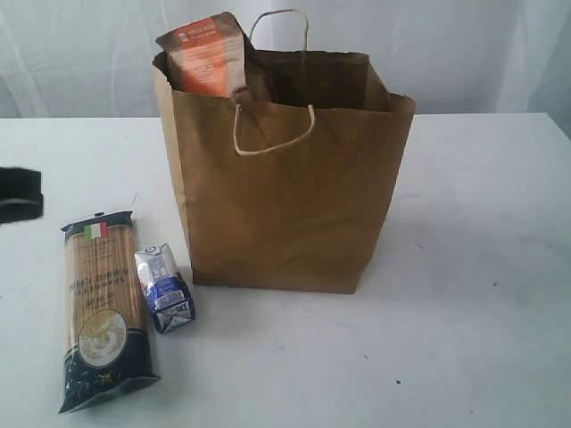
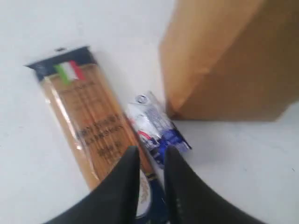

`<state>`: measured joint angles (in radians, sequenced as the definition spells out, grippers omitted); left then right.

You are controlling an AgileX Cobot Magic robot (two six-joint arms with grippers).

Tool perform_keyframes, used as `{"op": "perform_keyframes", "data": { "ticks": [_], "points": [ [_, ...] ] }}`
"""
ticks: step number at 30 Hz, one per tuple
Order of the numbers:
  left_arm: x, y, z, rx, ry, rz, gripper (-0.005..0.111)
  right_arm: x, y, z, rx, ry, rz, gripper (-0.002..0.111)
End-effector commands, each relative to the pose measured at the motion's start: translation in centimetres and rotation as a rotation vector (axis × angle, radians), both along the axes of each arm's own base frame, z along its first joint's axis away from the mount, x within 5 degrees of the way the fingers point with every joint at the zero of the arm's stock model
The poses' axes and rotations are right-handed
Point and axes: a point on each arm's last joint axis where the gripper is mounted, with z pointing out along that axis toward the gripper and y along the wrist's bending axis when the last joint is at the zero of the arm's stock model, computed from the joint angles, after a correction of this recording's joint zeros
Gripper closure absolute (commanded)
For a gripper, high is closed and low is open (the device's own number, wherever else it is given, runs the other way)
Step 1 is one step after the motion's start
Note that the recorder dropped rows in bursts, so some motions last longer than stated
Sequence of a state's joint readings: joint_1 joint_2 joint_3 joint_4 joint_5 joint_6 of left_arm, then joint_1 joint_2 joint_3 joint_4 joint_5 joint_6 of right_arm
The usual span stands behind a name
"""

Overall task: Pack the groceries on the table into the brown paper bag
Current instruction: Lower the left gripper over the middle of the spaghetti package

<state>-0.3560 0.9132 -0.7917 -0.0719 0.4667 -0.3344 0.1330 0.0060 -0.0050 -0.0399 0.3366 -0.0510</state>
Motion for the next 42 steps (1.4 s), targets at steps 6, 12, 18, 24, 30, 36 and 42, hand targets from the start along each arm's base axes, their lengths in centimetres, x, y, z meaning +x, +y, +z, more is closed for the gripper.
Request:
{"op": "perform_keyframes", "data": {
  "ticks": [6, 12, 18, 24, 30, 36, 42],
  "points": [
    [2.6, 0.2, -1.5, 0.040, 0.205, 0.049, 0.041, 0.0, 0.0, -0.1, 0.002, -0.003, -0.005, 0.108],
    [5.7, -0.8, -6.1, -0.020, 0.314, 0.111, 0.041, 0.0, 0.0, -0.1, 0.002, -0.003, -0.005, 0.108],
    [5.5, 0.1, -11.6, -0.051, 0.361, 0.219, 0.017, 0.0, 0.0, -0.1, 0.002, -0.003, -0.005, 0.108],
    [6.3, 0.0, -13.7, -0.037, 0.392, 0.246, 0.016, 0.0, 0.0, -0.1, 0.002, -0.003, -0.005, 0.108],
    [7.2, 0.0, -15.5, -0.027, 0.417, 0.272, 0.016, 0.0, 0.0, -0.1, 0.002, -0.003, -0.005, 0.108],
    [7.9, -0.1, -16.5, -0.032, 0.403, 0.297, 0.016, 0.0, 0.0, -0.1, 0.002, -0.003, -0.005, 0.108],
    [8.6, -1.6, -16.7, -0.027, 0.399, 0.256, 0.016, 0.0, 0.0, -0.1, 0.002, -0.003, -0.005, 0.108]
  ]
}}
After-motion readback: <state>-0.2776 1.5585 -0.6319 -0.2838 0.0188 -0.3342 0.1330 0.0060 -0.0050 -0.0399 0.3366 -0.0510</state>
